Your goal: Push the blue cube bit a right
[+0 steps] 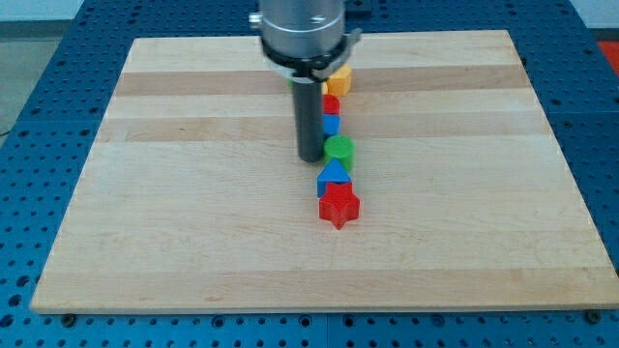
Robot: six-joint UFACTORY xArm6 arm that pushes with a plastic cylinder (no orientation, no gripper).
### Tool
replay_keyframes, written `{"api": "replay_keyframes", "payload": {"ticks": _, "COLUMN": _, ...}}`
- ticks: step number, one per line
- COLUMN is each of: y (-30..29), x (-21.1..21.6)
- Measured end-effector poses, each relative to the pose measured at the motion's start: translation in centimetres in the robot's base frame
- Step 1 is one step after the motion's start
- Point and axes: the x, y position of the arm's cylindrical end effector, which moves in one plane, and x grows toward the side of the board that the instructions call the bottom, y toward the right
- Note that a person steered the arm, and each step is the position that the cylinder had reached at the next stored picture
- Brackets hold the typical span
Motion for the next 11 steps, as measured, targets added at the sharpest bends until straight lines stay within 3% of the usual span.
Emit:
{"api": "replay_keyframes", "payload": {"ticks": 2, "y": 5.5, "x": 0.0}}
{"api": "replay_keyframes", "payload": {"ticks": 3, "y": 4.2, "x": 0.0}}
{"api": "replay_keyframes", "payload": {"ticks": 6, "y": -9.7, "x": 0.4}}
{"api": "replay_keyframes", "payload": {"ticks": 7, "y": -9.6, "x": -0.9}}
{"api": "replay_keyframes", "payload": {"ticks": 9, "y": -2.6, "x": -1.6}}
{"api": "replay_keyframes", "payload": {"ticks": 11, "y": 1.9, "x": -5.1}}
